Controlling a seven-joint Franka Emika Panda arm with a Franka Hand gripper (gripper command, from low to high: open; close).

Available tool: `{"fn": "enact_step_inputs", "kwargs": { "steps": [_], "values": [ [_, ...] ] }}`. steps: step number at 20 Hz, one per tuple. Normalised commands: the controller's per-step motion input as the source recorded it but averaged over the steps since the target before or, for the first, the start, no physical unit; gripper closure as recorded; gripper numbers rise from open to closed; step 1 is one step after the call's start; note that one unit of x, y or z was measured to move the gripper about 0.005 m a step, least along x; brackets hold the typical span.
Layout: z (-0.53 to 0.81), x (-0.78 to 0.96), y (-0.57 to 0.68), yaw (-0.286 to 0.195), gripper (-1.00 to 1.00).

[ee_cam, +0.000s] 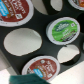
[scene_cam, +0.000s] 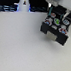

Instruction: Open the kcup holder, insert the kcup into the holder, and close the kcup holder

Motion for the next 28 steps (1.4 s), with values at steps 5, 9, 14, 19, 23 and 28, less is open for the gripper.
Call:
{"fn": "enact_step_inputs", "kwargs": {
  "steps": [5,9,14,19,23,28],
  "values": [
    [0.22,0.42,-0.11,0.147,-1.00],
    [0.15,0.36,-0.21,0.163,-1.00],
    [0.10,0.28,-0.29,0.183,-1.00],
    [0.06,0.33,-0.37,0.158,-1.00],
    [0.02,0.42,-0.36,0.134,-1.00],
    [0.00,0.55,-0.32,0.100,-1.00]
  ]
}}
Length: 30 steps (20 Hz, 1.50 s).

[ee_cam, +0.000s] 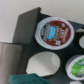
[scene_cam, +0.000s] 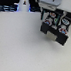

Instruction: Open the kcup holder, insert the kcup into the holder, and close the kcup holder

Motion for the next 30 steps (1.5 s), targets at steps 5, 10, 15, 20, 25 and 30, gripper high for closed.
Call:
{"fn": "enact_step_inputs", "kwargs": {
  "steps": [5,10,15,20,25,30],
  "values": [
    [-0.05,0.50,-0.09,0.002,-1.00],
    [-0.09,0.61,0.15,0.026,-1.00],
    [-0.02,0.53,0.35,0.036,-1.00],
    [-0.08,0.29,0.46,0.067,-1.00],
    [-0.12,-0.01,0.47,0.106,-1.00],
    [-0.05,-0.24,0.42,0.141,-1.00]
  ]
}}
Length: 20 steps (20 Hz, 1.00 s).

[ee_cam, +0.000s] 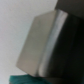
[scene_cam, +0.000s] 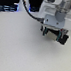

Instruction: Open the kcup holder, insert the kcup into the holder, and close the kcup holder

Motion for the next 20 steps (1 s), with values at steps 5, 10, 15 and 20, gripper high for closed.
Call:
{"fn": "enact_step_inputs", "kwargs": {
  "steps": [5,10,15,20],
  "values": [
    [0.00,-0.27,0.35,0.111,-1.00],
    [0.00,-0.34,0.44,0.135,-1.00],
    [-0.01,-0.45,0.42,0.139,-1.00],
    [0.00,-0.42,0.59,0.091,-1.00]
  ]
}}
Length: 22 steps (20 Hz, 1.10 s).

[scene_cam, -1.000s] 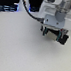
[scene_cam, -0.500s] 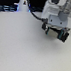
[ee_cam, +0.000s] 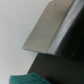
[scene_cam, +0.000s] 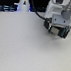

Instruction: Open the kcup holder, insert the kcup into the holder, and close the kcup holder

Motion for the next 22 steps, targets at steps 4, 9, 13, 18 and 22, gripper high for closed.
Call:
{"fn": "enact_step_inputs", "kwargs": {
  "steps": [4,9,13,18,22],
  "values": [
    [0.01,-0.43,0.64,0.076,-1.00],
    [0.03,-0.52,0.63,0.064,-1.00],
    [0.02,-0.78,0.58,0.039,-1.00],
    [0.01,-0.99,0.53,-0.001,-1.00],
    [0.00,-1.00,0.50,-0.003,-1.00]
  ]
}}
